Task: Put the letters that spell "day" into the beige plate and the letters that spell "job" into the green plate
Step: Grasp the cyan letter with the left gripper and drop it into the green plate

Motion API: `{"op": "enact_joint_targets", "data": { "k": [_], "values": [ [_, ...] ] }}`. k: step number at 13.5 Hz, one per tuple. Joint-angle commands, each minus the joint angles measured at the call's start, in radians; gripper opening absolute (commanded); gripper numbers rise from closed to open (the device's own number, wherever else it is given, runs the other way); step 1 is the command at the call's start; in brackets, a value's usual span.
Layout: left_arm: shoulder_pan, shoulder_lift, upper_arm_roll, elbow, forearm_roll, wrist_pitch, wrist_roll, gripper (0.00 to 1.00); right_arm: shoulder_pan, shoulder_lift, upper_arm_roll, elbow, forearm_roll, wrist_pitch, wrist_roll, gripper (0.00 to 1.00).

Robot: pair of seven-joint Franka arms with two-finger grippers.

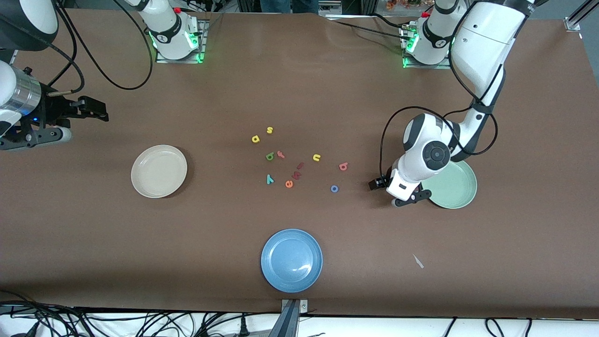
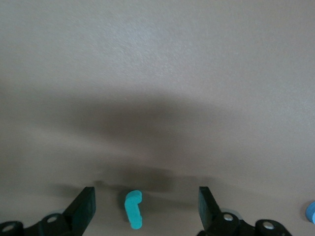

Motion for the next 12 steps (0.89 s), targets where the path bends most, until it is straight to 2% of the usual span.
{"op": "enact_joint_targets", "data": {
  "k": [1,4,5,7,8,12],
  "values": [
    [-0.038,-0.012,0.008,-0.065,-0.011,0.099,0.013,0.89,0.001,0.003,-0.001,0.007,0.021,0.002,0.011,1.0],
    [-0.041,-0.02,0.006,-0.092,0.023,0.129,0.015,0.87,0.001,0.003,-0.001,0.007,0.021,0.002,0.013,1.0],
    [-0.033,-0.021,0.006,-0.092,0.023,0.129,0.02,0.79,0.001,0.003,-0.001,0.007,0.021,0.002,0.013,1.0],
    [-0.03,-0.021,0.006,-0.089,0.023,0.127,0.02,0.54,0.001,0.005,-0.001,0.007,0.021,0.002,0.011,1.0],
    [-0.03,-0.021,0.006,-0.086,0.023,0.126,0.02,0.45,0.001,0.005,-0.001,0.007,0.021,0.002,0.011,1.0],
    [-0.03,-0.02,0.006,-0.08,0.023,0.121,0.02,0.2,0.002,0.009,-0.001,0.007,0.021,0.005,0.011,1.0]
  ]
}}
